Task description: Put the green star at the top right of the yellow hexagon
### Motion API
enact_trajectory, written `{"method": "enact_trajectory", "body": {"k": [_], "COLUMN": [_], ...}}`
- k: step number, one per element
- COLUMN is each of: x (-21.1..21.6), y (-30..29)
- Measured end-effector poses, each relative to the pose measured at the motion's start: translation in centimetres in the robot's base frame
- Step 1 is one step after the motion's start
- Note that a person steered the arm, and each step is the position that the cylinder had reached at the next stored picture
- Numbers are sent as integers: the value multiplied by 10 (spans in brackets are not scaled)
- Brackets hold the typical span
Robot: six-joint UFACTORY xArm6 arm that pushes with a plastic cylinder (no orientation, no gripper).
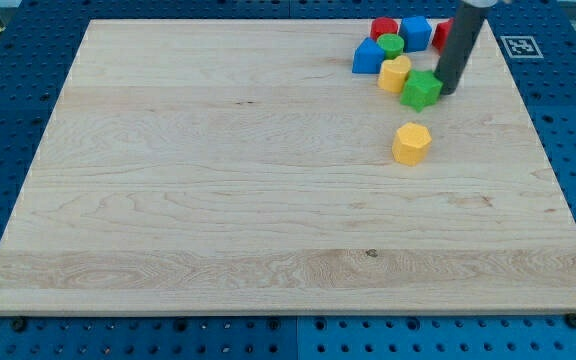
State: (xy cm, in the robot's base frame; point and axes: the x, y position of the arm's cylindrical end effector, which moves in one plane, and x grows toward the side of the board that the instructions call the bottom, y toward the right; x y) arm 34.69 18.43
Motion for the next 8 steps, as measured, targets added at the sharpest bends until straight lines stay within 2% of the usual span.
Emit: {"method": "enact_trajectory", "body": {"k": [1,3,4,5,6,7,8], "x": [1,-87,-78,-42,4,28,16], "y": [3,16,-11,-41,-53,-42,-27]}}
